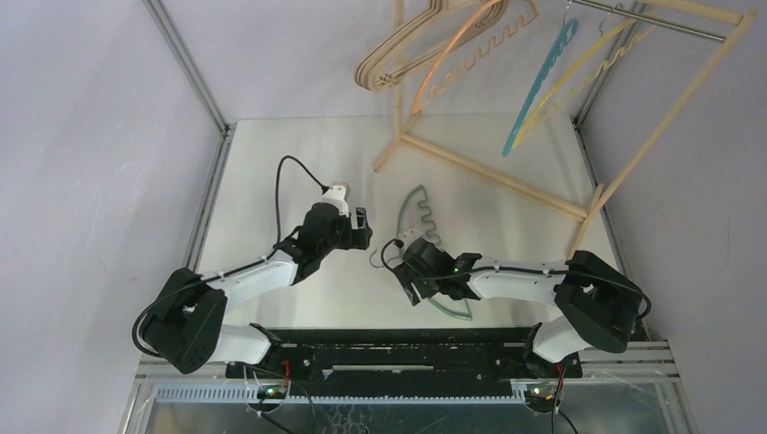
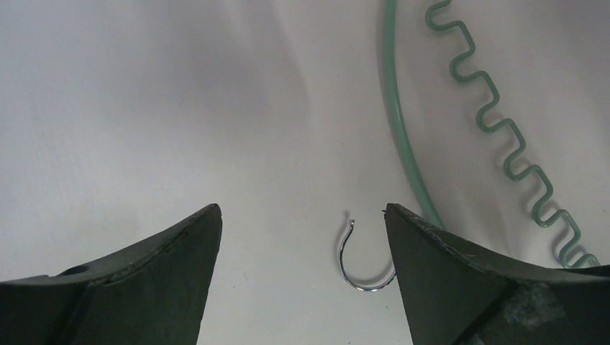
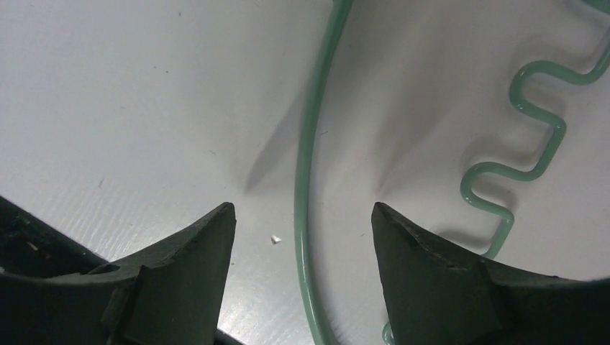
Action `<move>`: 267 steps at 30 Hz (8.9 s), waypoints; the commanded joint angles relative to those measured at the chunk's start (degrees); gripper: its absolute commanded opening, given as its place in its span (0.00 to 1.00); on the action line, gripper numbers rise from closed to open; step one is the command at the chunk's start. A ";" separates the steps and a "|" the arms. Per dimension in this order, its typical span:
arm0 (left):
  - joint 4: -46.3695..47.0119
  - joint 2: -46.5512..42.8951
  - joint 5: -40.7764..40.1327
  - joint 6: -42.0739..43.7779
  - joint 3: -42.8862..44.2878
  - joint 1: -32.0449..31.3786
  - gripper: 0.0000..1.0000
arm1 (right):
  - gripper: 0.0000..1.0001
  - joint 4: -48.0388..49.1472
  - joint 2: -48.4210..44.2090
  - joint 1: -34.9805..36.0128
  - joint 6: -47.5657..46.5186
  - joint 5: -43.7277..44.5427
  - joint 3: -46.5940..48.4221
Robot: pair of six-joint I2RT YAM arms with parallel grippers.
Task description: Organize the hangers
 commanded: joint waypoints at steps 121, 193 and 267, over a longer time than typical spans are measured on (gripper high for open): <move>3.51 -6.13 2.72 -0.97 -3.13 4.23 0.86 | 0.00 13.82 -34.91 -68.53 32.20 -20.46 25.81; 3.72 -2.14 1.79 -0.60 -1.97 4.41 0.86 | 0.00 20.66 -23.33 -86.17 35.79 -33.54 32.60; -0.46 0.39 -8.34 -1.04 2.11 5.11 0.99 | 1.00 8.95 -32.02 -38.25 4.72 3.21 -2.61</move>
